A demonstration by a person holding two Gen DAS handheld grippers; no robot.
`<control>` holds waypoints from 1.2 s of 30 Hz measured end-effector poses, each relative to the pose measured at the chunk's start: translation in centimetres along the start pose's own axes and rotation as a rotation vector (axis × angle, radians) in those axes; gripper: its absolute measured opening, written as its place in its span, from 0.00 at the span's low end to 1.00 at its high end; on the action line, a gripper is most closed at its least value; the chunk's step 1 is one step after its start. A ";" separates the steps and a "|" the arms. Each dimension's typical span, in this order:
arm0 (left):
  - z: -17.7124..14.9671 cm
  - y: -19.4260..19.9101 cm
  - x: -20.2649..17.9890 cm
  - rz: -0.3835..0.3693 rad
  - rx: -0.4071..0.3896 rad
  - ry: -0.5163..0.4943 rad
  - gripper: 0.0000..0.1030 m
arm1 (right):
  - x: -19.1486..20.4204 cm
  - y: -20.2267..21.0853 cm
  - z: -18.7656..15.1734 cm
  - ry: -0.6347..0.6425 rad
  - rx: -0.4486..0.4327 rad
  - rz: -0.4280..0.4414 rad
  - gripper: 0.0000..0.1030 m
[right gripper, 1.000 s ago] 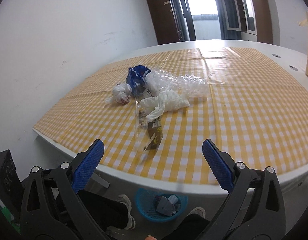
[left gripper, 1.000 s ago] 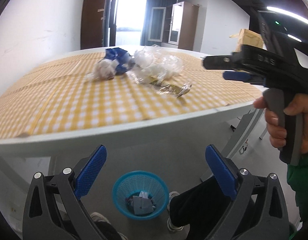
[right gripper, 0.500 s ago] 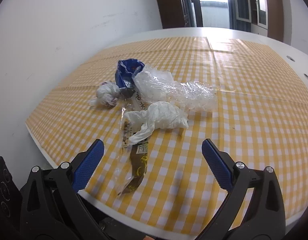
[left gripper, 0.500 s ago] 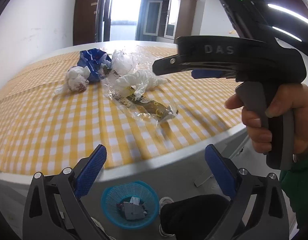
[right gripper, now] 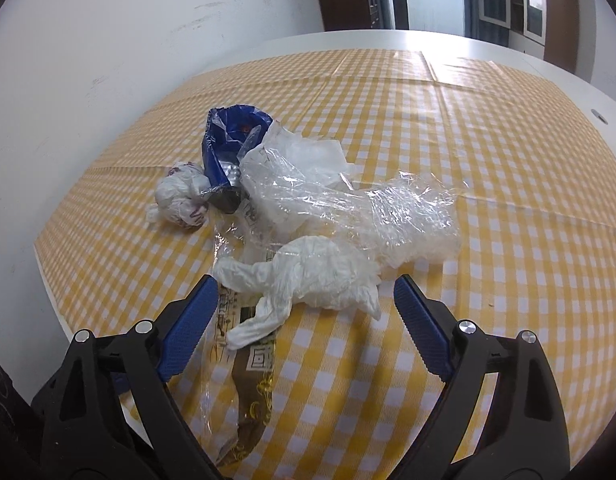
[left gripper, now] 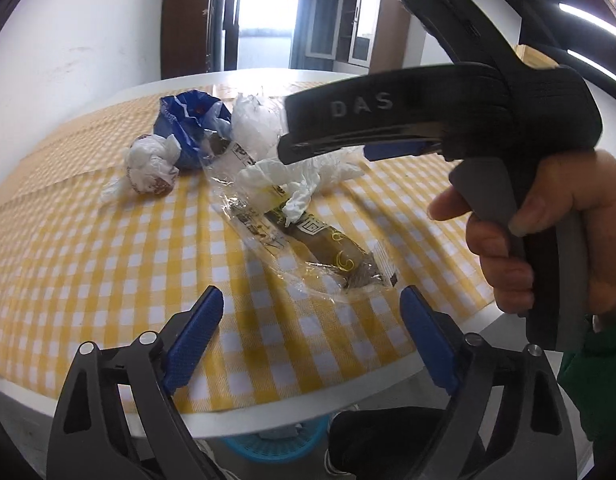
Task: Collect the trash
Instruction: 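Grasp the gold snack wrapper with the left tool while the right tool grasps white tissue, then carry the wrapper and tissue down over the blue wastebasket with both tools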
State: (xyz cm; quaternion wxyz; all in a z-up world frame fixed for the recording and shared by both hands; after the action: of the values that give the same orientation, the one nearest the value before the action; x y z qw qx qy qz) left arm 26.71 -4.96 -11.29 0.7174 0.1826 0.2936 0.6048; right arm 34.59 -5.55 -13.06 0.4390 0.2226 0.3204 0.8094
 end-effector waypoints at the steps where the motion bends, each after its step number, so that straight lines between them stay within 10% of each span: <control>1: 0.1 -0.1 -0.1 -0.005 0.003 -0.003 0.80 | 0.0 -0.4 0.0 0.002 0.012 -0.003 0.78; 6: 0.7 -0.7 0.0 -0.008 0.002 -0.010 0.63 | 0.4 -1.6 -0.2 0.029 0.043 -0.012 0.53; 10: 0.5 -0.8 0.7 0.009 -0.002 0.004 0.20 | 0.6 -1.9 -0.4 0.037 0.056 -0.016 0.30; 13: 0.5 -0.1 1.5 -0.003 -0.027 0.036 0.08 | 0.8 -1.7 -1.0 0.048 0.062 -0.008 0.13; 36: -0.7 9.6 5.9 -0.060 -0.178 0.172 0.05 | 2.0 6.2 -4.1 0.017 -0.057 0.007 0.02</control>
State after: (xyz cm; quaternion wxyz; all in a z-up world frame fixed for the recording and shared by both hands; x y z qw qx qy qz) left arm 19.54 2.70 -7.13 0.7204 0.0569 0.3048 0.6204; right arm 27.37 -7.73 -11.34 0.4398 0.2043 0.3002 0.8214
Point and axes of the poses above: each gripper's, at about its wrist camera, not at the fingertips, and y roughly against the way its jaws point, x to its left, z to its top, the point moved 8 cm from there along -y, roughly the way its jaws point, and after that the axes turned 9 degrees about -z, right-handed, at the moved point
